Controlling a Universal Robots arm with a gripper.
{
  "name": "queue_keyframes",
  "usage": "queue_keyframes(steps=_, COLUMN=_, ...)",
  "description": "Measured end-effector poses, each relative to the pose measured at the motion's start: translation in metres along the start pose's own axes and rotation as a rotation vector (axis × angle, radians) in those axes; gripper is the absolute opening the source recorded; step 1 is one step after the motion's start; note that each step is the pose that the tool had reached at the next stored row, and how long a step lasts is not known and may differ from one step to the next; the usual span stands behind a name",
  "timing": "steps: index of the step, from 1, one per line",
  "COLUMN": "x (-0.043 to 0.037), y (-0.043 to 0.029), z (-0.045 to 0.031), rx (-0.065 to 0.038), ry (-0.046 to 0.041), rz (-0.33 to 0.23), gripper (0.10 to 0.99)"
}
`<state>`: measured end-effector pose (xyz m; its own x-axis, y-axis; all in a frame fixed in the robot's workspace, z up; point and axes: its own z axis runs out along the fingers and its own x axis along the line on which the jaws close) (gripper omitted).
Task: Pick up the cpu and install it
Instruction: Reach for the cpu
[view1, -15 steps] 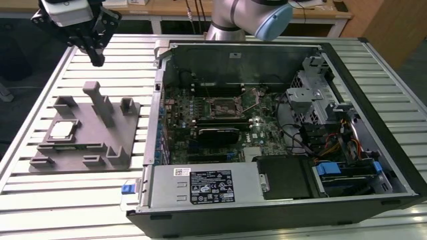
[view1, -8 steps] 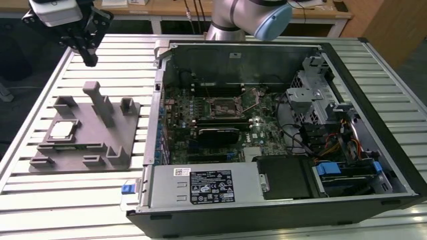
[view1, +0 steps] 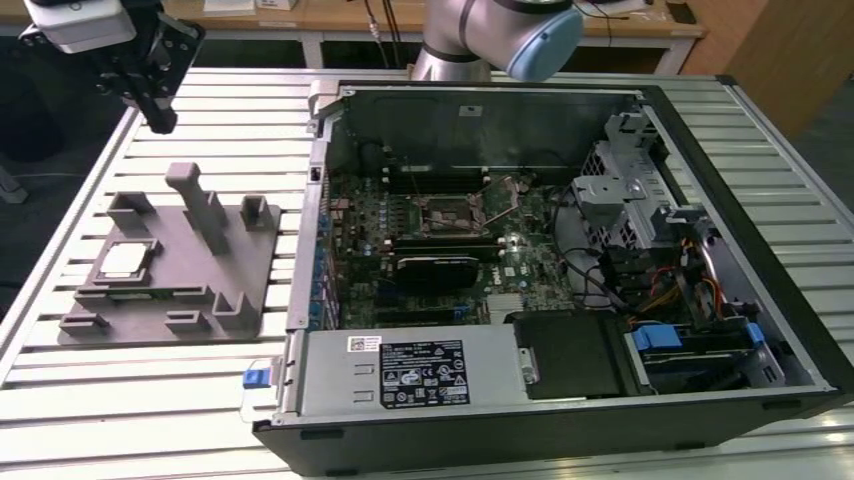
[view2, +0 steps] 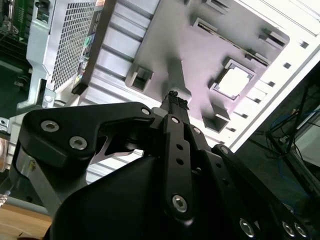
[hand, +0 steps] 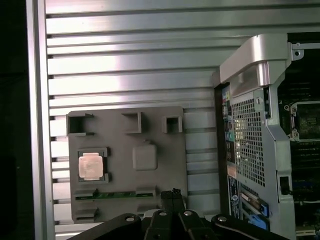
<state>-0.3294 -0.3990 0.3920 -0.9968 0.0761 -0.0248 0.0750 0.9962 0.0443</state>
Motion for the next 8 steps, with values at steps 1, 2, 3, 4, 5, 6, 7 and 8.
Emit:
queue_keyframes(steps=1, x=0.0021, y=-0.0002, z=0.0, rx=0.0, ry=-0.0001, rz=0.0, gripper=0.106)
queue_keyframes(steps=2, x=0.0042, y=-0.0003, z=0.0, rx=0.0, ry=-0.0001, rz=0.0, gripper=0.106)
queue_keyframes(steps=3, x=0.0063, y=-0.0005, z=0.0001, rx=0.0, ry=-0.0001, rz=0.0, gripper=0.106)
queue_keyframes(steps=4, x=0.0082, y=-0.0006, z=0.0001, rx=0.0, ry=-0.0002, rz=0.0, gripper=0.106)
queue_keyframes(steps=5, x=0.0102, y=-0.0008, z=0.0001, rx=0.0, ry=-0.0001, rz=0.0, gripper=0.106)
queue_keyframes(steps=6, x=0.0125, y=-0.0009, z=0.0001, rx=0.0, ry=0.0, rz=0.0, gripper=0.106)
queue_keyframes(steps=7, x=0.0145, y=-0.0011, z=0.0002, rx=0.0, ry=0.0, rz=0.0, gripper=0.106)
queue_keyframes(steps=8, x=0.0165, y=-0.0013, z=0.0003, rx=0.0, ry=-0.0001, rz=0.0, gripper=0.106)
